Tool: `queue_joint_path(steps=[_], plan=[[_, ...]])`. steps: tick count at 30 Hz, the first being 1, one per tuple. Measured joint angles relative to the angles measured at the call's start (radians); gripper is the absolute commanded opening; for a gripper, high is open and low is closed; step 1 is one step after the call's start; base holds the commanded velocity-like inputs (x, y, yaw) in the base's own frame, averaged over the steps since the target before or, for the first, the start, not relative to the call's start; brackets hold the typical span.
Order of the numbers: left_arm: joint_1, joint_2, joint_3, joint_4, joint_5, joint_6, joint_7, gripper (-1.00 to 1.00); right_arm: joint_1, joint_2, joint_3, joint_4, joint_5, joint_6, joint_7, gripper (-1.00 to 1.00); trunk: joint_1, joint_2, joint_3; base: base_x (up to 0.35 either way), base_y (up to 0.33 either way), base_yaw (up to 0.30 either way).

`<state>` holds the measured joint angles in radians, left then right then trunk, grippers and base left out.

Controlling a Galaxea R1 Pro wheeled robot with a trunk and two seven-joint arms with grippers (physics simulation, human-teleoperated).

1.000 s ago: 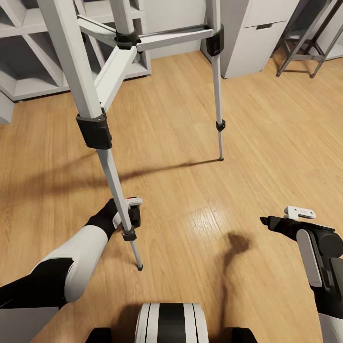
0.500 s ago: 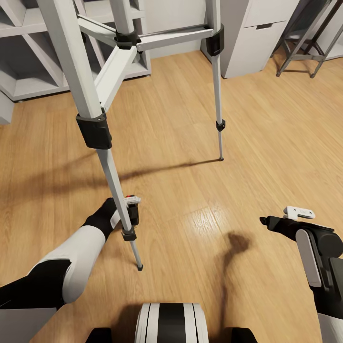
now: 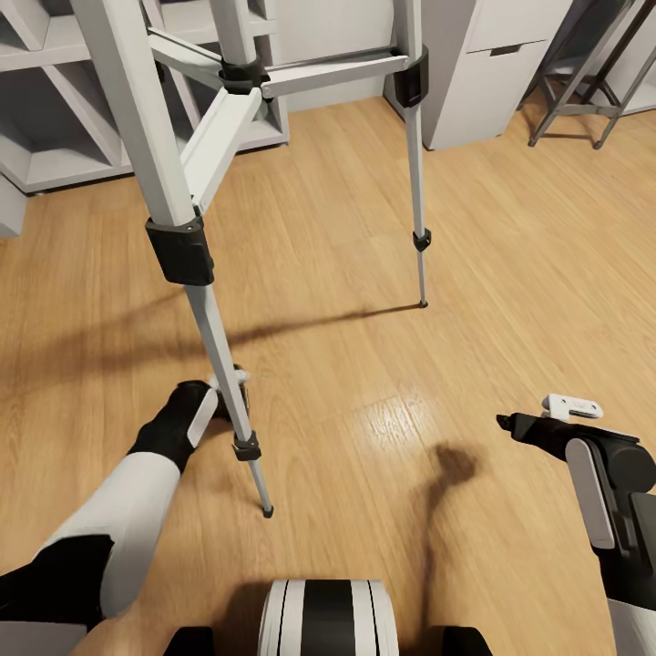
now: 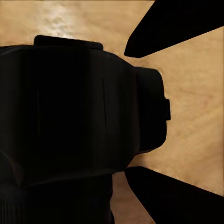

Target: Attach the digital camera to the camera tripod in the bedroom.

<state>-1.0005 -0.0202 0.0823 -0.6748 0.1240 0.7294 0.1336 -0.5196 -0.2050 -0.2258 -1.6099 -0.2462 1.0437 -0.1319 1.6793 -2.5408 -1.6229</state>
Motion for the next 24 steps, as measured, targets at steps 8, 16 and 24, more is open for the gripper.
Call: queue_joint_path(steps=[8, 16, 24], plan=[[0.138, 0.042, 0.034, -0.276, -0.001, 0.073, -0.005, -1.00, 0.001, -0.004, 0.001, 0.000, -0.001, 0.000, 0.007, 1.00, 0.000, 0.000, 0.000, 0.000, 0.000, 0.000], [0.311, 0.054, 0.121, -0.615, -0.001, 0.228, -0.005, -1.00, 0.011, -0.004, 0.002, 0.000, -0.001, 0.000, 0.014, 1.00, 0.000, 0.000, 0.000, 0.000, 0.000, 0.000], [0.419, 0.050, 0.187, -0.784, 0.000, 0.311, -0.003, -1.00, 0.034, -0.009, -0.001, 0.000, -0.007, -0.001, 0.110, 1.00, 0.000, 0.000, 0.004, 0.000, 0.000, 0.000]])
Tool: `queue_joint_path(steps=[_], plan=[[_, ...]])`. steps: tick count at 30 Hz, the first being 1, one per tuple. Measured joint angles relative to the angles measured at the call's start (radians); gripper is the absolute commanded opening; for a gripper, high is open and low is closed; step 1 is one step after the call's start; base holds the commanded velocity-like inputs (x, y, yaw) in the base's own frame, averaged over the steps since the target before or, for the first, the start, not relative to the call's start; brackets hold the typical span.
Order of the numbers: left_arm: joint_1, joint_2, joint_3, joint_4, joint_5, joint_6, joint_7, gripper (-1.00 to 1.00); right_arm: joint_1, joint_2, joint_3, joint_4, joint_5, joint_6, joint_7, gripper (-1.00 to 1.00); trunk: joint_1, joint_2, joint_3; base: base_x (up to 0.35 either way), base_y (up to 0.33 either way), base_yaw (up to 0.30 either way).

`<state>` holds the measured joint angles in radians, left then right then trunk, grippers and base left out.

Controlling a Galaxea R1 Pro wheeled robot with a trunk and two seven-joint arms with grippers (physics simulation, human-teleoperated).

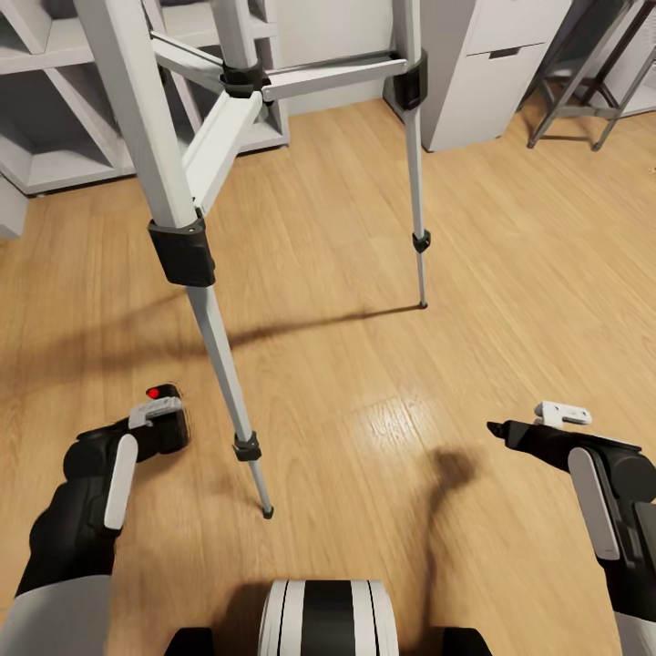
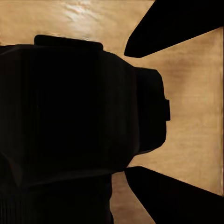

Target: Attach the digital camera to the camera tripod in the bedroom.

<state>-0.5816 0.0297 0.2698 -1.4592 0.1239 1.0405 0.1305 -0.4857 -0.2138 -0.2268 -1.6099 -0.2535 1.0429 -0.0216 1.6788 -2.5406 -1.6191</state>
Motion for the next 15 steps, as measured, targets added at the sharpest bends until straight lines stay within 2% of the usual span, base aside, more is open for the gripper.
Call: queue_joint_path(steps=[7, 15], plan=[[0.040, -0.005, 0.059, -0.039, 0.007, 0.003, -0.001, -1.00, 0.006, -0.003, -0.003, 0.000, -0.009, -0.008, 0.087, 1.00, -0.003, 0.002, 0.027, 0.000, 0.000, 0.000], [0.057, -0.008, 0.076, -0.053, 0.010, 0.003, -0.001, -1.00, 0.008, -0.003, -0.003, 0.000, -0.011, -0.011, 0.112, 1.00, -0.007, 0.004, 0.058, 0.000, 0.000, 0.000]])
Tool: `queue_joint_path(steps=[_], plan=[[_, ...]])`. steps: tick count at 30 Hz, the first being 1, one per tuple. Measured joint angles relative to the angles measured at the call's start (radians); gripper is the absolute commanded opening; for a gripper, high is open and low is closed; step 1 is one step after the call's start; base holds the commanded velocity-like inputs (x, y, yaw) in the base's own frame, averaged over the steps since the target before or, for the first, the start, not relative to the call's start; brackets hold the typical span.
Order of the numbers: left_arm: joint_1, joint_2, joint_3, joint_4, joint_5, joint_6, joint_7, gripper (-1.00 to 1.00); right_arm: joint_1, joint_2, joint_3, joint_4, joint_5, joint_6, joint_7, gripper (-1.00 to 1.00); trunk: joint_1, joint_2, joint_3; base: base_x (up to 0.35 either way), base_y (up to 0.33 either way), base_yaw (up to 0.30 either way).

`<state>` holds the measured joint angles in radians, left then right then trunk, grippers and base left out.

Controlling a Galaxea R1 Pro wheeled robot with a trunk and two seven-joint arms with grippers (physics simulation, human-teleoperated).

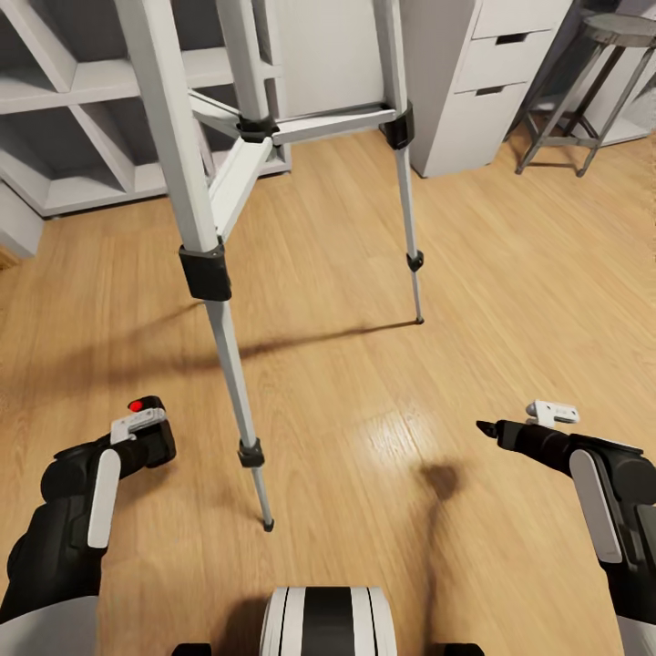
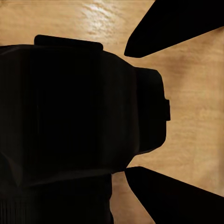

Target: Attach the digital camera to the camera tripod in the bedroom.

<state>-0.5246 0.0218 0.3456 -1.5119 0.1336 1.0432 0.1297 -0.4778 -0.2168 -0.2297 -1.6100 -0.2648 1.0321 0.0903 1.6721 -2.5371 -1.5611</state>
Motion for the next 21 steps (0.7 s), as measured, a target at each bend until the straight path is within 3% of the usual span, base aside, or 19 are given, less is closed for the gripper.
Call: queue_joint_path(steps=[21], plan=[[0.008, 0.001, -0.001, 0.004, 0.006, 0.000, -0.015, -1.00, 0.000, 0.000, -0.001, 0.000, -0.001, -0.001, 0.011, 1.00, -0.009, 0.005, 0.081, 0.000, 0.000, 0.000]])
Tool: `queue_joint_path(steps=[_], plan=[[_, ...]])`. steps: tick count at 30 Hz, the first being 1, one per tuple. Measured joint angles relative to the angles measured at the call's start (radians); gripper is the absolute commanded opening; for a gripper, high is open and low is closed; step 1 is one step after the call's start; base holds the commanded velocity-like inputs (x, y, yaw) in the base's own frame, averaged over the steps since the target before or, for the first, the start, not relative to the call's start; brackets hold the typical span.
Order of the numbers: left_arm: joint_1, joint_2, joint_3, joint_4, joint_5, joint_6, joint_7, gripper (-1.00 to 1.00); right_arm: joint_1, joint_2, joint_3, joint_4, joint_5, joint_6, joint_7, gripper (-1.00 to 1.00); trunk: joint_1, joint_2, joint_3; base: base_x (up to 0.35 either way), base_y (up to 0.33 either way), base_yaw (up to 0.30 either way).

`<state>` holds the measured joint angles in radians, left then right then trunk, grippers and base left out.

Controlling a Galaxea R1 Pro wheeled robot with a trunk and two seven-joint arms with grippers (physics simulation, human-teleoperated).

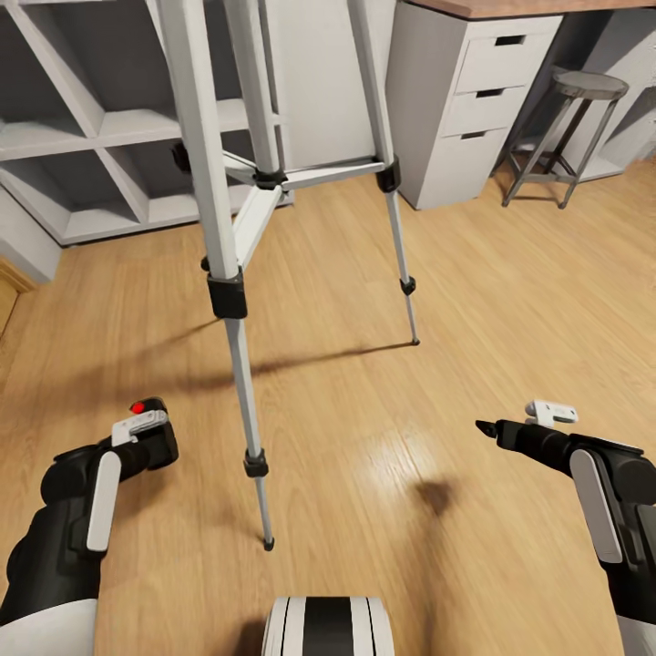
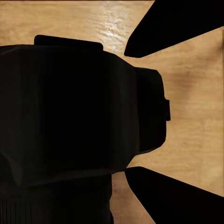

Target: Attach the digital camera to the camera tripod in the bedroom.

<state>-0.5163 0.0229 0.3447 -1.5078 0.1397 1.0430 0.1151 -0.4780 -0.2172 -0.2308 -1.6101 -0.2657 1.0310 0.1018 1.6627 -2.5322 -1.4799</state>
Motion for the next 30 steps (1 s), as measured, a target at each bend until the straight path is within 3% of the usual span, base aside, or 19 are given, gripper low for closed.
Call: queue_joint_path(steps=[7, 11, 20, 23, 24, 26, 30], plan=[[0.040, 0.003, -0.001, 0.003, -0.002, 0.000, -0.049, -1.00, 0.000, -0.003, 0.001, 0.000, 0.000, 0.012, 0.002, 1.00, -0.003, 0.002, 0.027, 0.000, 0.000, 0.000], [0.069, -0.018, -0.018, 0.004, 0.003, 0.000, -0.056, -1.00, 0.000, -0.002, -0.001, 0.000, -0.007, 0.012, 0.004, 1.00, -0.005, 0.003, 0.043, 0.000, 0.000, 0.000], [0.114, -0.035, -0.034, 0.004, -0.005, 0.000, -0.054, -1.00, 0.001, 0.006, -0.005, 0.000, -0.012, 0.012, 0.025, 1.00, -0.009, 0.005, 0.077, 0.000, 0.000, 0.000], [0.138, -0.044, -0.051, 0.002, -0.006, -0.001, -0.050, -1.00, 0.001, 0.003, -0.009, 0.000, -0.010, 0.012, 0.101, 1.00, -0.010, 0.005, 0.089, 0.000, 0.000, 0.000], [0.153, -0.049, -0.066, 0.002, -0.006, -0.015, -0.047, -1.00, 0.002, 0.001, -0.013, 0.000, -0.011, 0.012, 0.179, 1.00, -0.011, 0.006, 0.093, 0.000, 0.000, 0.000], [0.165, -0.052, -0.078, 0.002, -0.011, -0.028, -0.045, -1.00, 0.002, -0.001, -0.023, 0.000, -0.008, 0.009, 0.259, 1.00, -0.012, 0.006, 0.101, 0.000, 0.000, 0.000], [0.182, -0.056, -0.091, 0.002, -0.012, -0.044, -0.046, -1.00, 0.008, -0.003, -0.038, 0.000, -0.001, -0.050, 0.350, 1.00, -0.013, 0.007, 0.116, 0.000, 0.000, 0.000]])
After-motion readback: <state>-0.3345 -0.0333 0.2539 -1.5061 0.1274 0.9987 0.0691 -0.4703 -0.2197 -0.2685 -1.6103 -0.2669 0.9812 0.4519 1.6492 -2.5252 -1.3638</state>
